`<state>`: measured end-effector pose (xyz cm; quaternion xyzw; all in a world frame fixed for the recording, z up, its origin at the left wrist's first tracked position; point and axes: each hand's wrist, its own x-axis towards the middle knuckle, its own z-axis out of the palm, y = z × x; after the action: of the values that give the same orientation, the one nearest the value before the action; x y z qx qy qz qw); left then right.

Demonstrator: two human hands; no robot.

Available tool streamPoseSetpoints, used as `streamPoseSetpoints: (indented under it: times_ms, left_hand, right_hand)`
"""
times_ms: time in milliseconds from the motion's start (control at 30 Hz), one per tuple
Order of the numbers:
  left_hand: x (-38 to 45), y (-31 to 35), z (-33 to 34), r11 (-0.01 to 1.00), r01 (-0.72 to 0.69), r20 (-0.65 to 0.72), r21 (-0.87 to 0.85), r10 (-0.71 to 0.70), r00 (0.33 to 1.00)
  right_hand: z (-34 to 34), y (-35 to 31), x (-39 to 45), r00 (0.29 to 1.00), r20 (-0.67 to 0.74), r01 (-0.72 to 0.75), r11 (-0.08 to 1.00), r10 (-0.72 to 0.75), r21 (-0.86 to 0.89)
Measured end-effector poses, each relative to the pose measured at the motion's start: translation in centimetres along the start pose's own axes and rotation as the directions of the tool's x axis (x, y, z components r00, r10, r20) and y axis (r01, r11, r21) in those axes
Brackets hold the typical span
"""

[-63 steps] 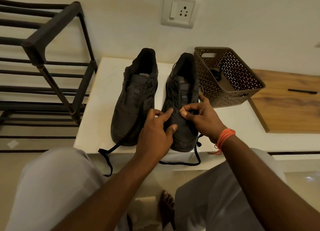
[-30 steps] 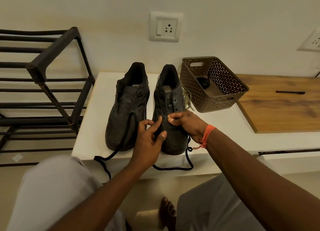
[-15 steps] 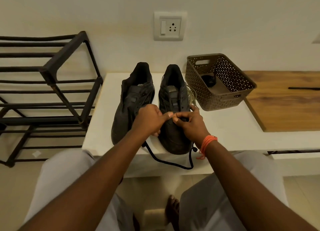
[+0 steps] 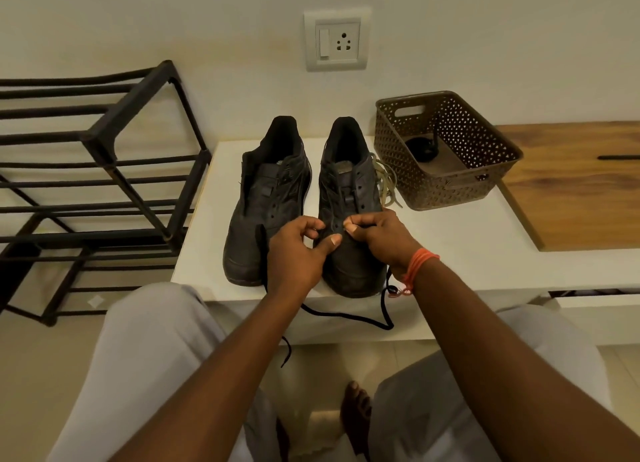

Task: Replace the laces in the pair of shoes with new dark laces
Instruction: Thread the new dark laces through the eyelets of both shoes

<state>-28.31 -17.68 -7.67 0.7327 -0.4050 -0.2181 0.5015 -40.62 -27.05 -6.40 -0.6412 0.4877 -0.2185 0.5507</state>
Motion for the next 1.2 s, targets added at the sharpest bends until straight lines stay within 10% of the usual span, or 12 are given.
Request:
streamPoseSetpoints:
  times_ms: [867,1200]
  left_hand:
    - [-0.7,-0.6,0.2,0.875,-0.372,0.072,0.31,0.368,0.927]
    - [-0.8,-1.0,0.4,0.916,-0.363,0.007,0.171,0.367,0.93]
  right_hand:
    - [-1.4,-1.5,1.0,0.974,0.178,-0.155,0.986,0.144,0.053]
    - [-0.9,-2.2,0.5,0.985,0.091,-0.154,0.987,0.149,0.045]
